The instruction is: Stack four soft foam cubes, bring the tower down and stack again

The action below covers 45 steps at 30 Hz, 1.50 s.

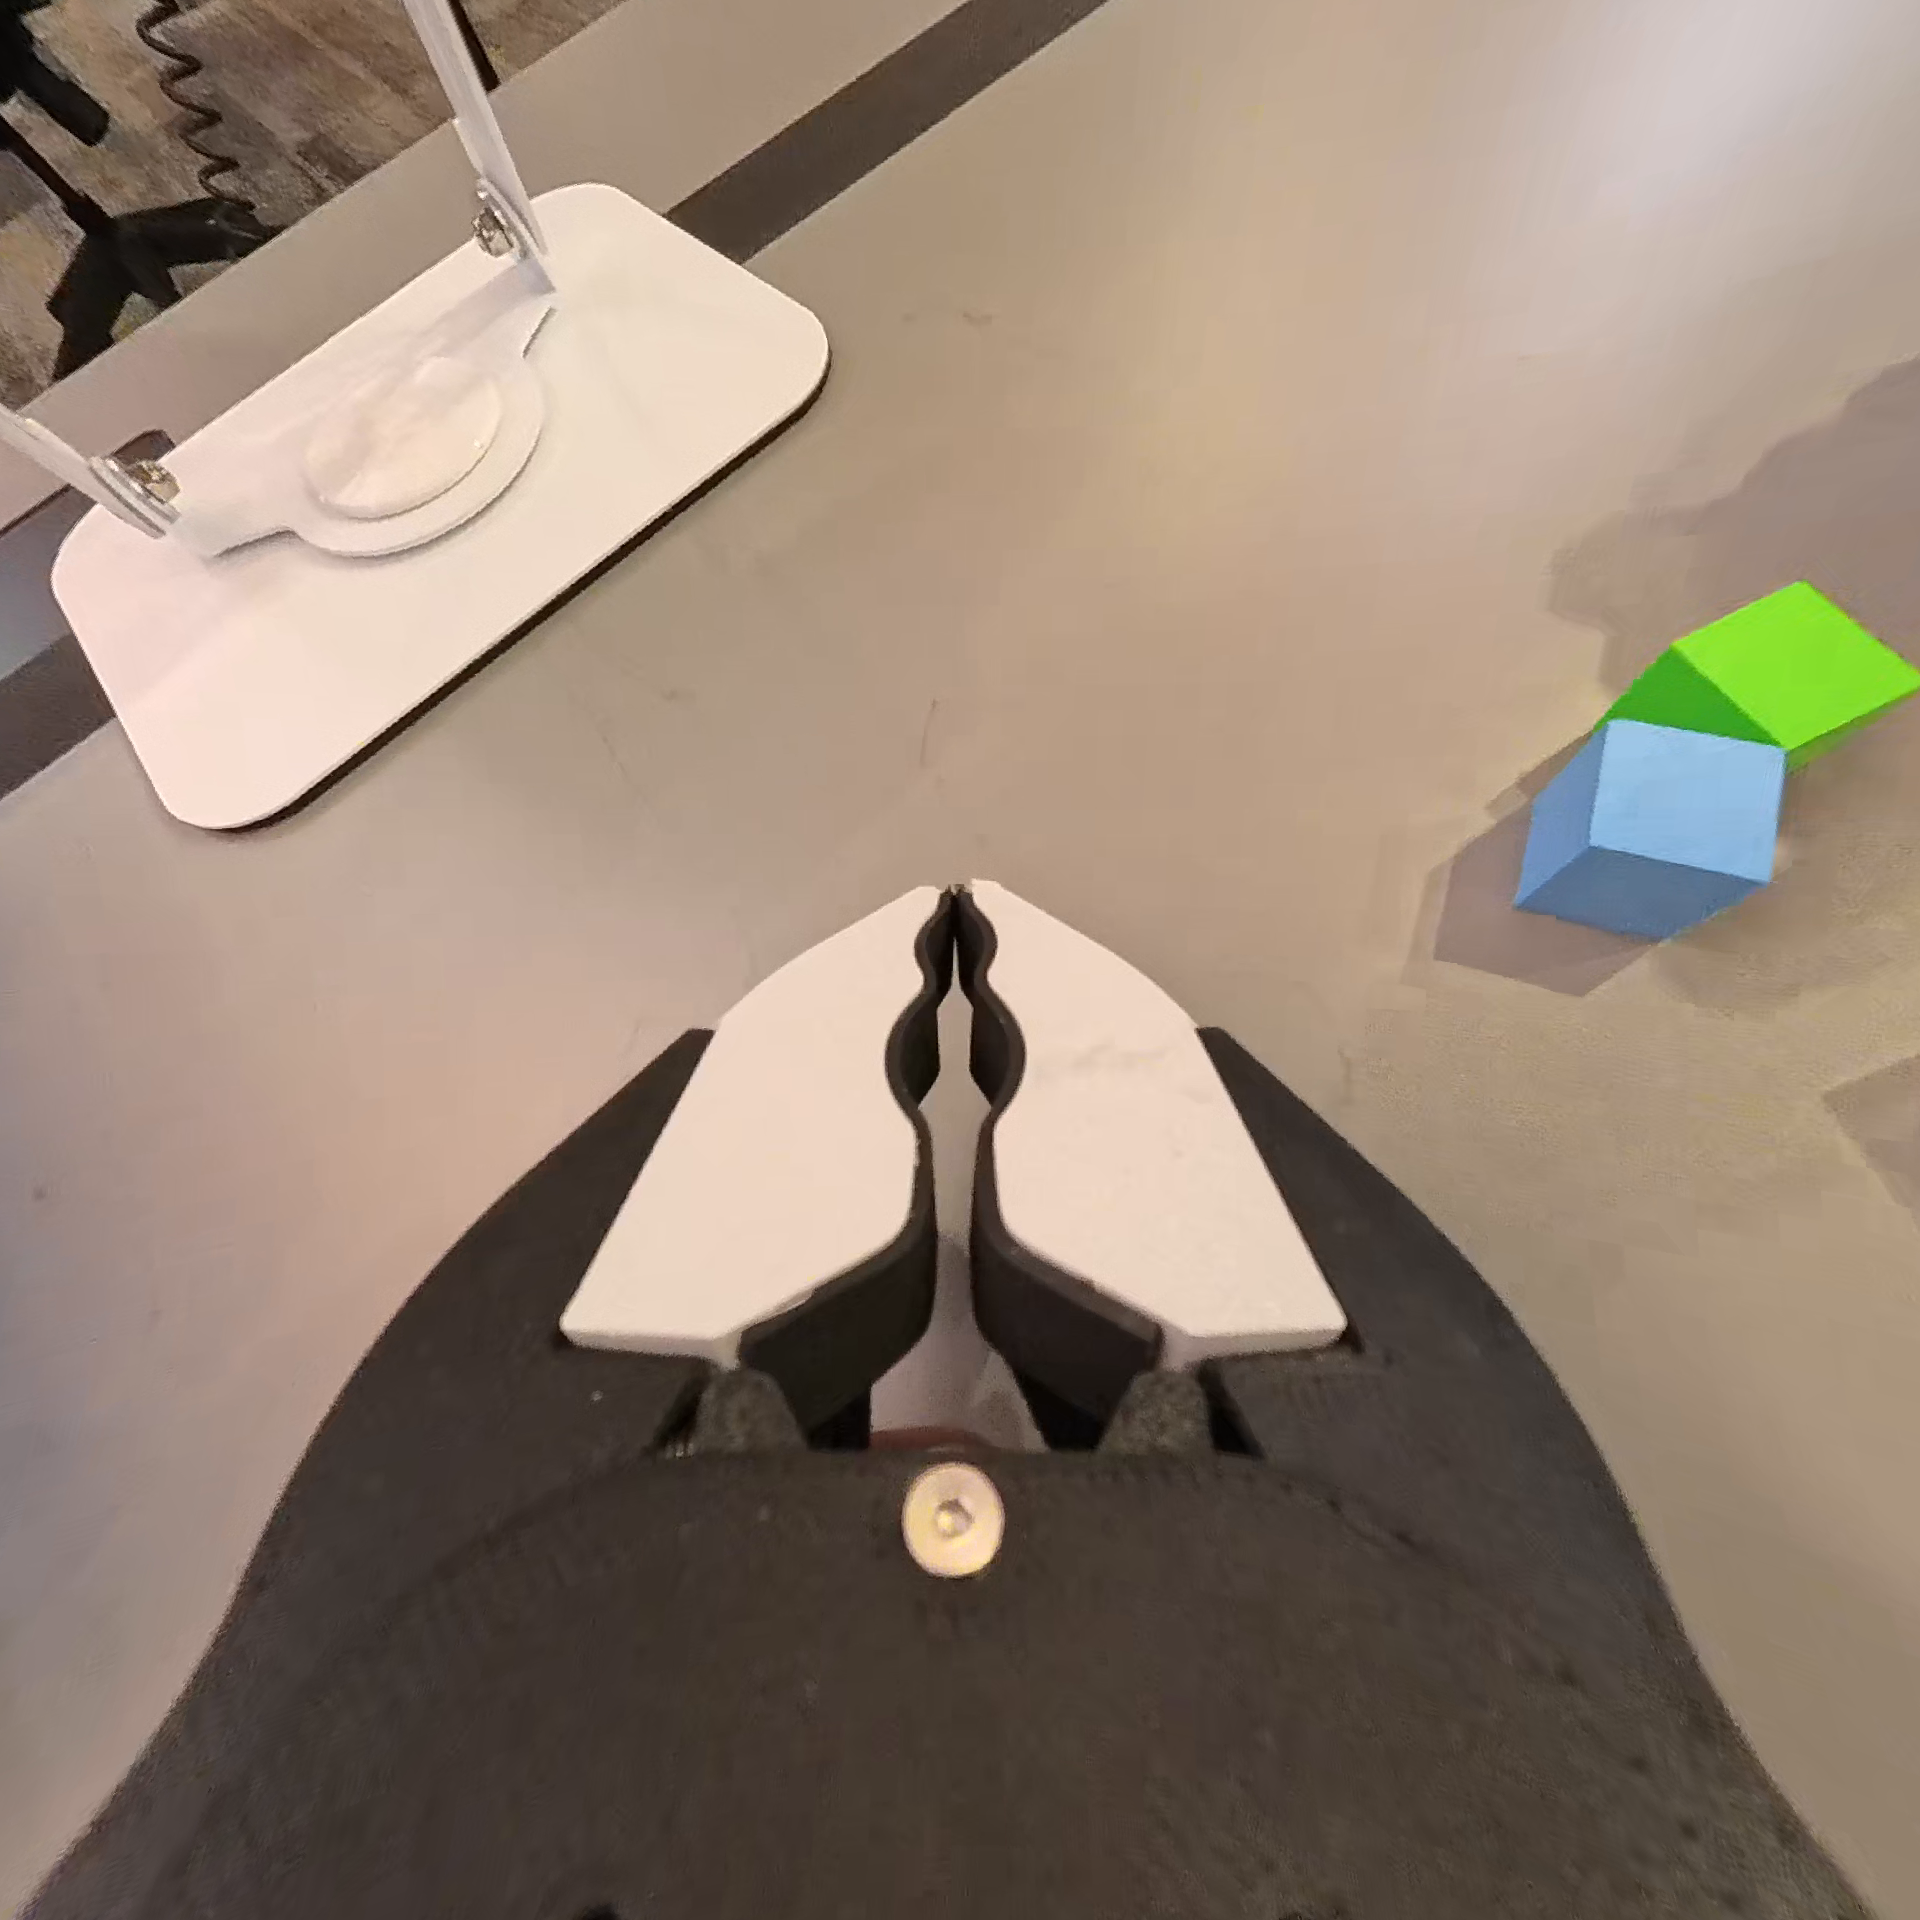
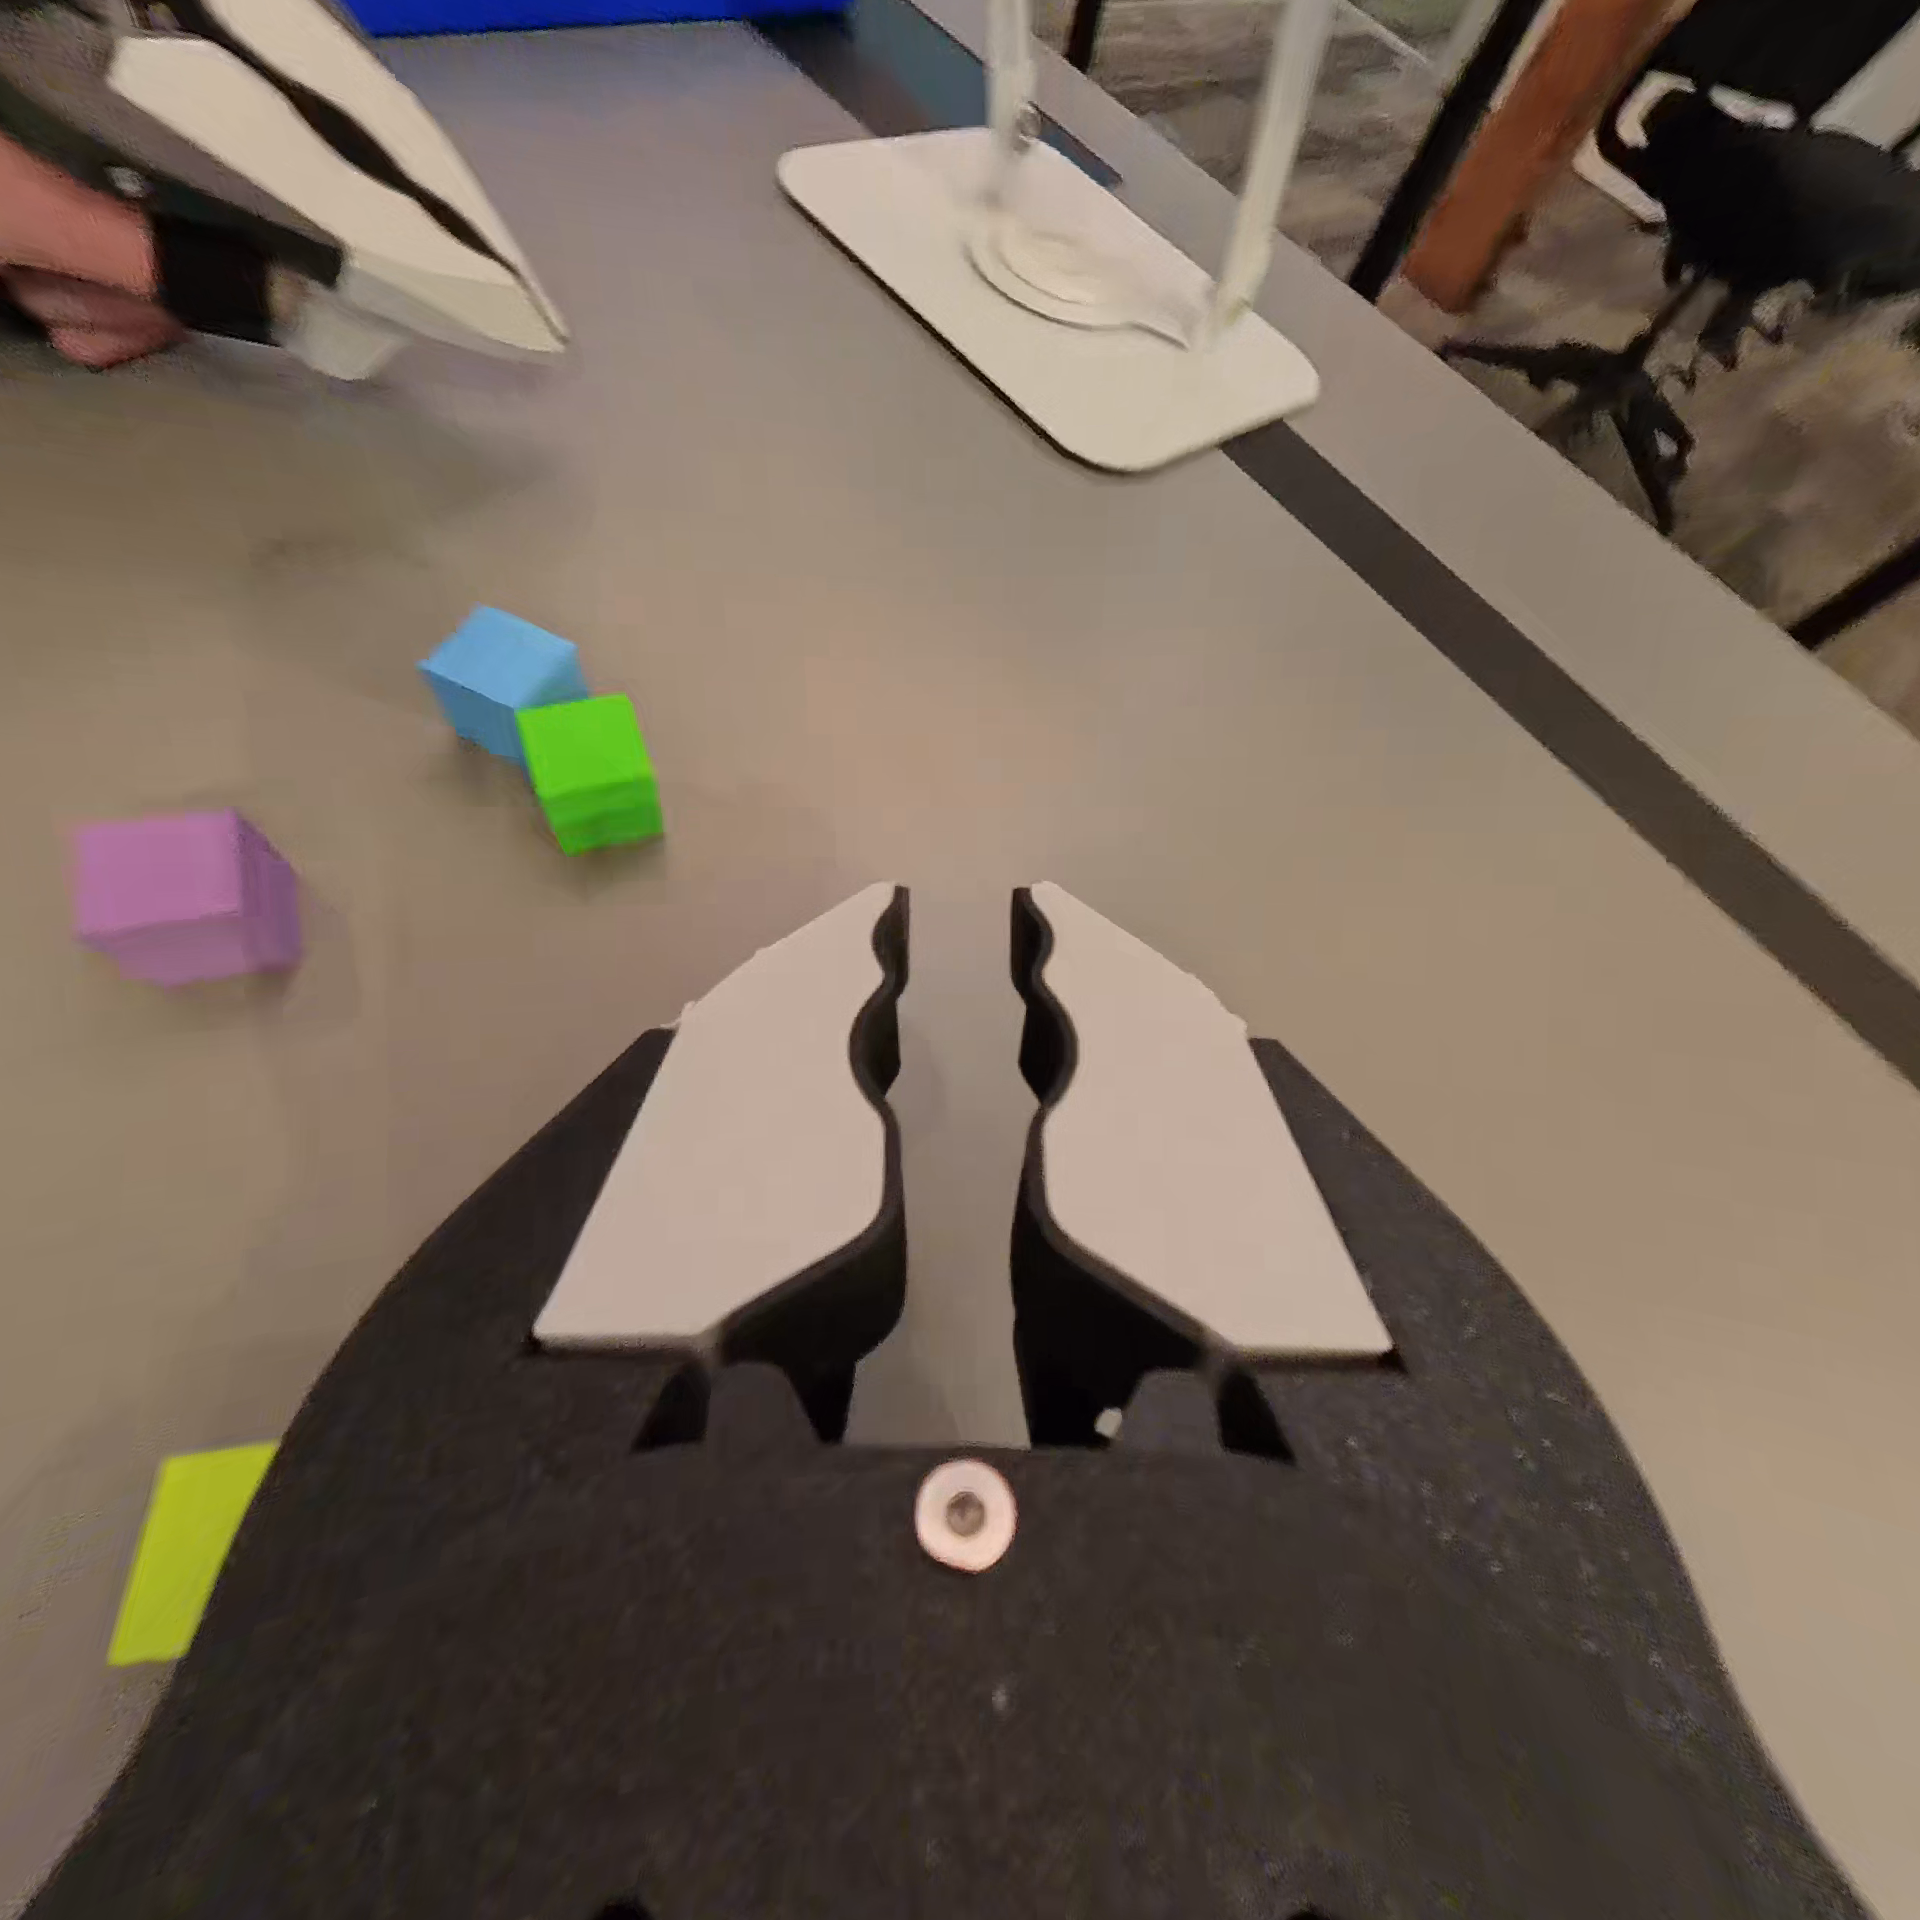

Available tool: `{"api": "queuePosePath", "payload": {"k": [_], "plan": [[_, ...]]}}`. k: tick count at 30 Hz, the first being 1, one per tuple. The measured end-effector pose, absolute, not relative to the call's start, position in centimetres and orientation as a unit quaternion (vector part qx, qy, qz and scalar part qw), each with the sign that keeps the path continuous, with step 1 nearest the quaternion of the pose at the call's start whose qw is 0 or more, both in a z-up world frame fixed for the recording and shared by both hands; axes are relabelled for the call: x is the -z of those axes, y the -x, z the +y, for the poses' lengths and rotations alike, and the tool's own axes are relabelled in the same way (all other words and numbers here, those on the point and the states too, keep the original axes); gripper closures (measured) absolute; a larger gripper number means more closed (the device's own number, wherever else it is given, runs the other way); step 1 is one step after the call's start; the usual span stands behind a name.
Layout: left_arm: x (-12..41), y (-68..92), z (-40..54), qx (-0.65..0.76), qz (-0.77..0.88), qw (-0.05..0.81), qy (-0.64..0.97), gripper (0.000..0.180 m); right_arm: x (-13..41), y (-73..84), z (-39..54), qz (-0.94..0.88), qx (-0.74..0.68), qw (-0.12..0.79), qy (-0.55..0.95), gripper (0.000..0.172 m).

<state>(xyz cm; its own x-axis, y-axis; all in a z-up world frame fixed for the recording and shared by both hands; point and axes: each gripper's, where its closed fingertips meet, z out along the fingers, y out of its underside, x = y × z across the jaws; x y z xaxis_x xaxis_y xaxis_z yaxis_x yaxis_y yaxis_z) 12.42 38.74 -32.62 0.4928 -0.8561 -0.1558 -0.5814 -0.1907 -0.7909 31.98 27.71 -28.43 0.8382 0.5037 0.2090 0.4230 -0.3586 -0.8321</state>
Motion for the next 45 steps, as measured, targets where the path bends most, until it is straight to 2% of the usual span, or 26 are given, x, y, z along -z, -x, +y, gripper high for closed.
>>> {"api": "queuePosePath", "payload": {"k": [7,13,17,19,32,45], "plan": [[32.2,-12.2,39.0,0.192,0.458,0.419,0.760,0.180,29.6,-24.9,28.0,-0.429,-0.045,0.395,0.811,0.134],[32.3,-12.3,38.8,0.186,0.465,0.419,0.757,0.180,32.5,-22.7,28.4,-0.489,-0.048,0.305,0.816,0.131],[32.4,-12.4,38.8,0.187,0.466,0.418,0.757,0.180,34.1,-22.4,28.6,-0.506,-0.049,0.271,0.817,0.136],[32.4,-12.4,38.8,0.187,0.467,0.417,0.757,0.180,34.5,-22.2,28.6,-0.512,-0.049,0.264,0.816,0.142],[32.5,-12.5,38.8,0.187,0.468,0.415,0.758,0.180,30.1,-20.7,29.0,-0.579,-0.097,0.284,0.758,0.143],[32.5,-12.5,38.8,0.188,0.469,0.413,0.758,0.180,31.0,-18.6,29.1,-0.645,-0.118,0.245,0.714,0.143]]}}
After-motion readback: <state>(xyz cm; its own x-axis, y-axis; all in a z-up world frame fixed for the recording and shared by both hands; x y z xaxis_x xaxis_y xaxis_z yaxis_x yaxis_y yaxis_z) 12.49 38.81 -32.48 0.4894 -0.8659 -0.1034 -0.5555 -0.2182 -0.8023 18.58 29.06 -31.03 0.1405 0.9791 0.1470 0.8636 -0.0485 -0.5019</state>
